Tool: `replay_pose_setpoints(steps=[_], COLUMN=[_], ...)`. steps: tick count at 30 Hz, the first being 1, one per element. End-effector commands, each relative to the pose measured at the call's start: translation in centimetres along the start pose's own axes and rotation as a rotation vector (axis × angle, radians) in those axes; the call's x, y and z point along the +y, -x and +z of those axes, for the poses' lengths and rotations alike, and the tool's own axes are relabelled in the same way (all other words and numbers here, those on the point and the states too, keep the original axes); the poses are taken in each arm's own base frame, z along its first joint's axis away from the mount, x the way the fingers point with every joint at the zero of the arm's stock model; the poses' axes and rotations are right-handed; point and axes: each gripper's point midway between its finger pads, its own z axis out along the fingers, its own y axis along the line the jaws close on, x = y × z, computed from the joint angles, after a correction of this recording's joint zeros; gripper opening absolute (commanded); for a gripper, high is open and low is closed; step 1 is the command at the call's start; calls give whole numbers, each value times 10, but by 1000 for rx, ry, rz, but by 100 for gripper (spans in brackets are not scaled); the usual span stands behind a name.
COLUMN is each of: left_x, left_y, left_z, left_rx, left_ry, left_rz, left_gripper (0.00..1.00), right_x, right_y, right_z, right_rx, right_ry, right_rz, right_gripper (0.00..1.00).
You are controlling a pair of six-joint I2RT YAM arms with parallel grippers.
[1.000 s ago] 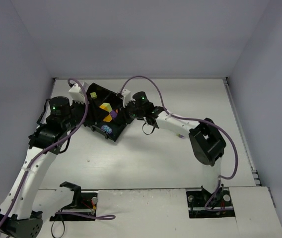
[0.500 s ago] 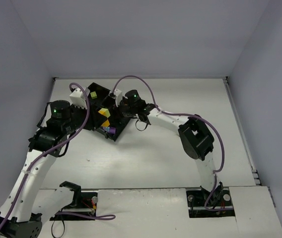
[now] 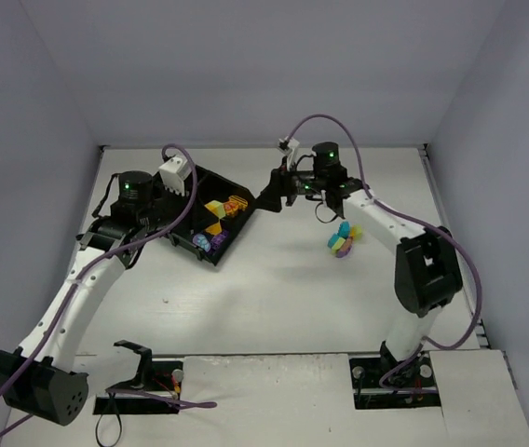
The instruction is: Sort the legos into containers by color
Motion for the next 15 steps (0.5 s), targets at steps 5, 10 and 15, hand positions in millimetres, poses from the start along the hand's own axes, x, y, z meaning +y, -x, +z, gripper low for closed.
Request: replay_pose_setpoints(steps=[5, 10, 15], left_x=[-43, -63, -73], left_y=[51, 47, 45], left_z=[0, 3, 10], left_rx=[-130, -129, -113], left_ry=[-280, -460, -553], left_rz=[281, 422, 452], left_gripper=[0, 0, 0], right_x=[83, 99, 108], right_y=[32, 41, 50], right_z=[-44, -52, -53], right_rx=[-75, -92, -102], right_ry=[244, 276, 298], right_rz=[-185, -230, -263], right_gripper=[65, 66, 66])
